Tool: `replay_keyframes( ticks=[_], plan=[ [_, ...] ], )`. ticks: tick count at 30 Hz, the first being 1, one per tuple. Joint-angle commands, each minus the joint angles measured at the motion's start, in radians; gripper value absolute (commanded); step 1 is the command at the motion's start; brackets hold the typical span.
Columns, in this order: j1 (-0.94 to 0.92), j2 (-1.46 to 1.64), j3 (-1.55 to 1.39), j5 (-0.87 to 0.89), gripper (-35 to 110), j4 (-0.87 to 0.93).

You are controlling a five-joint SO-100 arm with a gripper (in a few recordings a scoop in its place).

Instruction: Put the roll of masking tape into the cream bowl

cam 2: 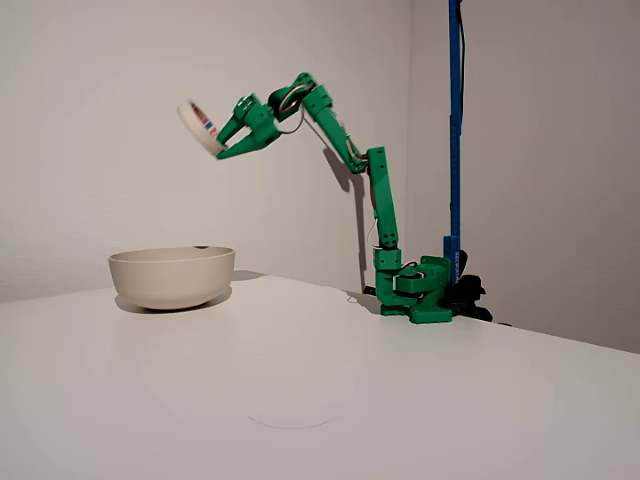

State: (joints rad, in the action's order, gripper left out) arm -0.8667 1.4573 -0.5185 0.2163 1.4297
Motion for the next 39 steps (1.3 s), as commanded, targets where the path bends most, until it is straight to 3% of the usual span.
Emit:
replay_keyframes(
  ticks=[1, 21, 22, 24, 26, 31, 36, 39],
  plan=[
    [-0.077, -0.103, 0.127, -0.011, -8, -0.075],
    [-0.181, -0.532, 0.183, -0.051, -8, -0.132],
    [-0.184, -0.534, 0.183, -0.020, -5, -0.138],
    [-0.187, -0.529, 0.184, -0.003, 17, -0.146],
    [-0.184, -0.515, 0.184, 0.011, 21, -0.146],
    [-0.167, -0.454, 0.207, 0.066, 16, -0.104],
    [-0.117, -0.319, 0.207, 0.112, -8, -0.011],
    [-0.064, -0.233, 0.207, 0.117, -8, 0.058]
  ],
)
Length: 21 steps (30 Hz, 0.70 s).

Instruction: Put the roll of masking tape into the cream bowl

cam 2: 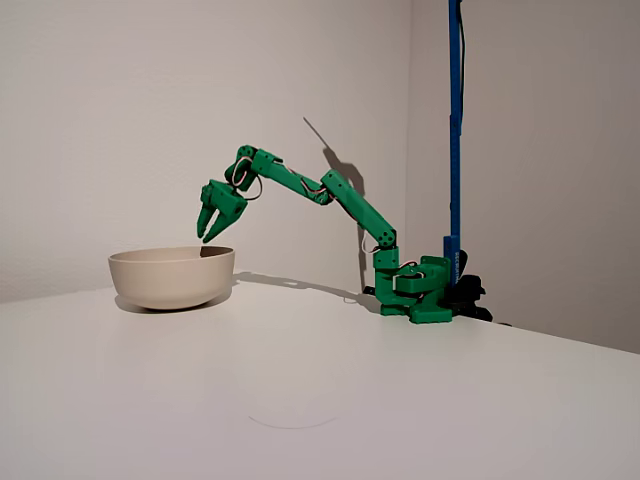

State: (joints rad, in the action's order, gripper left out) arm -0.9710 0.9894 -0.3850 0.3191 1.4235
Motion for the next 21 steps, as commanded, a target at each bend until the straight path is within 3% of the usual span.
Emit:
replay_keyframes(
  ticks=[1, 16, 21],
  plan=[
    [0.063, 0.264, 0.074, 0.011, -8, 0.087],
    [0.598, 0.683, 0.069, -0.098, -8, 0.422],
    [0.787, 0.836, -0.003, -0.133, -8, 0.442]
  ],
)
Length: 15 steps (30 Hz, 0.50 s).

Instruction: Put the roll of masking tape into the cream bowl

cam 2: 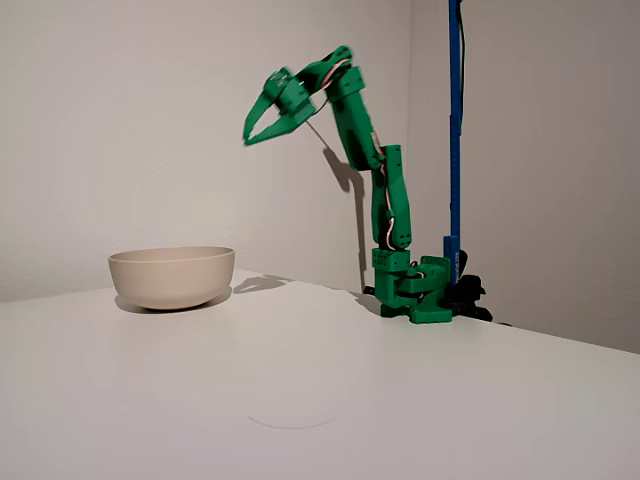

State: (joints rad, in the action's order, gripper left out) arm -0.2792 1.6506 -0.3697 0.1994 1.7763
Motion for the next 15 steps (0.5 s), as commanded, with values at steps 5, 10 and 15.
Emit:
replay_keyframes(
  ticks=[5, 10, 15],
  plan=[
    [0.258, 0.370, -0.258, -0.051, -8, 0.081],
    [0.307, 0.607, -0.689, -0.071, -8, -0.083],
    [0.318, 0.844, -1.150, -0.117, -8, -0.287]
  ],
)
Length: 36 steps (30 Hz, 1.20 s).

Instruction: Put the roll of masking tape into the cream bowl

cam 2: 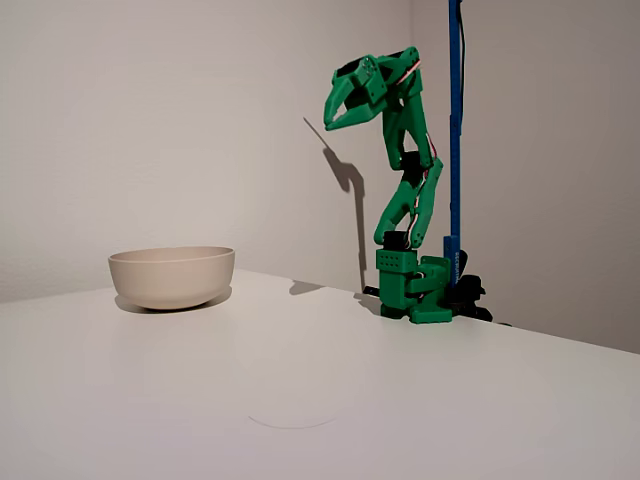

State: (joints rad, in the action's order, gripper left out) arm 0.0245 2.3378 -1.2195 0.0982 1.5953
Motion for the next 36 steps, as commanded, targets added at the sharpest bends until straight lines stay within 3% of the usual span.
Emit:
replay_keyframes(
  ticks=[1, 19, 26, 32, 36],
  plan=[
    [0.015, 0.184, -0.365, -0.020, -8, -0.130],
    [0.040, 0.614, -1.292, -0.098, -8, -0.492],
    [0.066, 0.813, -1.522, -0.100, -8, -0.494],
    [0.072, 1.052, -1.672, -0.098, -8, -0.390],
    [0.066, 1.052, -1.717, -0.081, -8, -0.360]
  ],
)
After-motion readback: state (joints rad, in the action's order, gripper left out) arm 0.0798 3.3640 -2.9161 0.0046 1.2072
